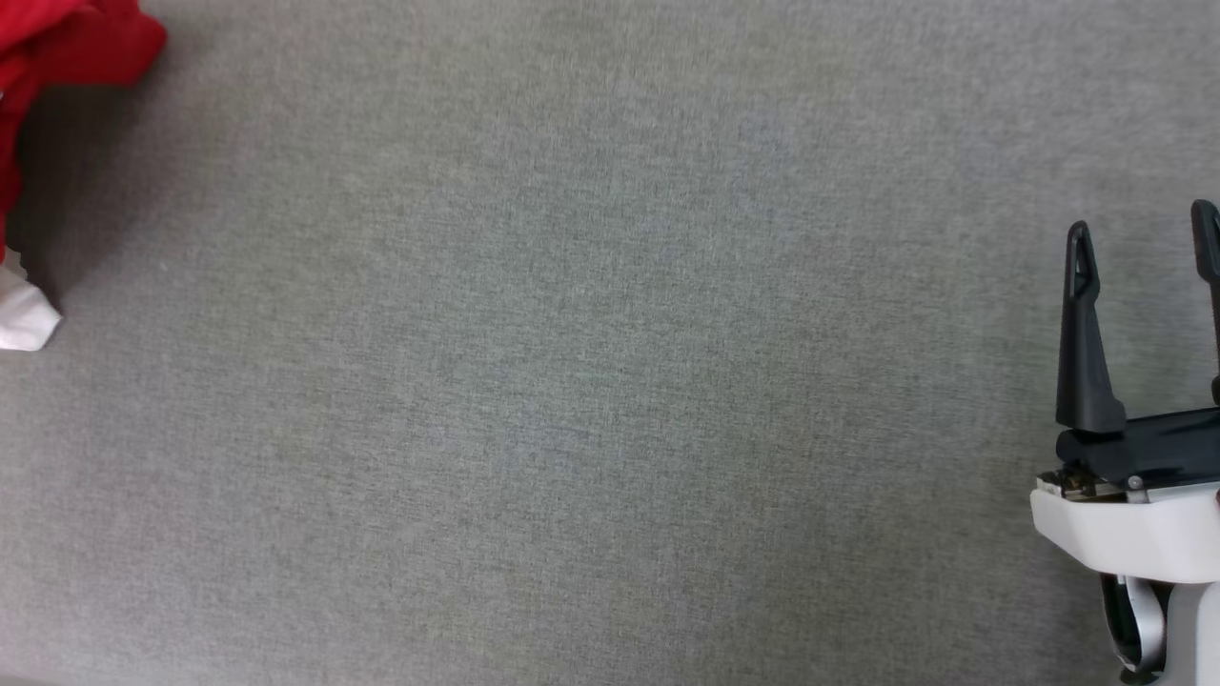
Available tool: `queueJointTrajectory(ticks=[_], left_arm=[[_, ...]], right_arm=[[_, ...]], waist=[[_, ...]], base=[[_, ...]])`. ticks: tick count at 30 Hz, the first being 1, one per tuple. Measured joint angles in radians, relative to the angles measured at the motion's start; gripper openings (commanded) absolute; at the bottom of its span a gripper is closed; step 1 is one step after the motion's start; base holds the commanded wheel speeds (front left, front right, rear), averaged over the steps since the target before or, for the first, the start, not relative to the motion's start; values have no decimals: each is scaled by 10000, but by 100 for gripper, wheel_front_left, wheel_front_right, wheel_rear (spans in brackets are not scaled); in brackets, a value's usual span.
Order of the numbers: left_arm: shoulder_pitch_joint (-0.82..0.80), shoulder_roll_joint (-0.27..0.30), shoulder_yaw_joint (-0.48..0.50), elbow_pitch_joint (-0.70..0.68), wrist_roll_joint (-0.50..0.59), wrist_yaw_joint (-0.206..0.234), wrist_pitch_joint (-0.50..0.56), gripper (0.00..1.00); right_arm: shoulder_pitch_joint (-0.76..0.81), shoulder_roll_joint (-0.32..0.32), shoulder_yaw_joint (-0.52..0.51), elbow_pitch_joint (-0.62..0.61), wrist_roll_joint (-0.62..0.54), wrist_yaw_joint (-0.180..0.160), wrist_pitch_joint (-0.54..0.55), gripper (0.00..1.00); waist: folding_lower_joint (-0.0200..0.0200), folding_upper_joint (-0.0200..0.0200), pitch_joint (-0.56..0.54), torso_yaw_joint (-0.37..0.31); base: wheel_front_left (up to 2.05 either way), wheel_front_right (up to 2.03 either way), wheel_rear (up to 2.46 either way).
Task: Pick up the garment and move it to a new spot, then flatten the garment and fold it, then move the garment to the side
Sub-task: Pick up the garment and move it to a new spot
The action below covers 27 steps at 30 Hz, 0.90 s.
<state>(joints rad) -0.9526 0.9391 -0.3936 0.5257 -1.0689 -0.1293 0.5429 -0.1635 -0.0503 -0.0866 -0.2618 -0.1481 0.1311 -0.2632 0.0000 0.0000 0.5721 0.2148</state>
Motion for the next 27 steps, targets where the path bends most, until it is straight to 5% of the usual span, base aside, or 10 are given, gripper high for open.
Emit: queueJointTrajectory(ticks=[11,27], left_arm=[[-1558,581,-1434,-2790,711,0,192,0],[-3838,-679,-3522,-5256,1147,0,966,0]], right_arm=[[72,-4,173,431,690,0,0,100],[390,-6,176,943,1584,0,0,100]], waist=[[0,0,-1294,-490],[-1,0,-2373,-2303]], base=[[0,0,0],[0,0,0]])
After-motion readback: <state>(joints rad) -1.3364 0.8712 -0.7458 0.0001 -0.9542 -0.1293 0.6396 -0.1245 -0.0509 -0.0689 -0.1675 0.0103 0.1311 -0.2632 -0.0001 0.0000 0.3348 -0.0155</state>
